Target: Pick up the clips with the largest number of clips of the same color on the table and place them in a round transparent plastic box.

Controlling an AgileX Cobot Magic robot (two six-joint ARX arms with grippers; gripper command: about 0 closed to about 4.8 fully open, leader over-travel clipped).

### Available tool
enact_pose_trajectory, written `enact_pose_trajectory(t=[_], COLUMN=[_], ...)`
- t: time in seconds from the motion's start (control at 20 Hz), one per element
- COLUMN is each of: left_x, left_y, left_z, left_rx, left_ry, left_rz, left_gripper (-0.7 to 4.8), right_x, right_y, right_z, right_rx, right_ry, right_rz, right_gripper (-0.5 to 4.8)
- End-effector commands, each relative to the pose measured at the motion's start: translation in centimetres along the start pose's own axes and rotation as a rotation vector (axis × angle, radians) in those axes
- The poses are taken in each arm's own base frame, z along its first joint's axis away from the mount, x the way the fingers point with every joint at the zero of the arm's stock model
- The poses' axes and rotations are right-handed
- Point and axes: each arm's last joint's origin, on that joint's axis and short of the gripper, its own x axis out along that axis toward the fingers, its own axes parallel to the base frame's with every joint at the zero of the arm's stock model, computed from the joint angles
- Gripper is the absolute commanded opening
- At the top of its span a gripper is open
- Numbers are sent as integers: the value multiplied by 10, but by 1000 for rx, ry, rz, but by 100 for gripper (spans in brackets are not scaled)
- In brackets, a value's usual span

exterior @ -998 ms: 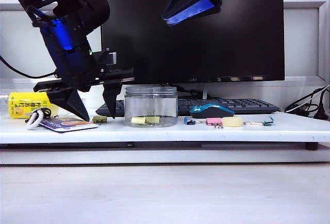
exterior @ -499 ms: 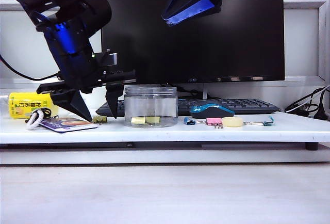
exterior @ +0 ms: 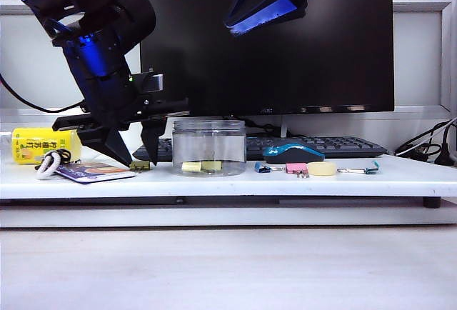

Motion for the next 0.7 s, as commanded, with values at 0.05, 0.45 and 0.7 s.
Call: enact_pose_trajectory(t=[0.05, 0.45, 0.7], left_x=[2, 2, -3], left_y=[1, 1, 0], left_z=[-4, -4, -1], left_rx=[3, 4, 2], left_ry=[32, 35, 11], left_rz=[7, 8, -1], left_gripper=[182, 177, 174], right_x=[-2, -2, -2], right_y=[1, 1, 1], right_z=[2, 1, 1], right_rx=[-3, 1, 1], right_ry=[-13, -8, -7], right_rz=[3, 6, 6], right_gripper=[126, 126, 126])
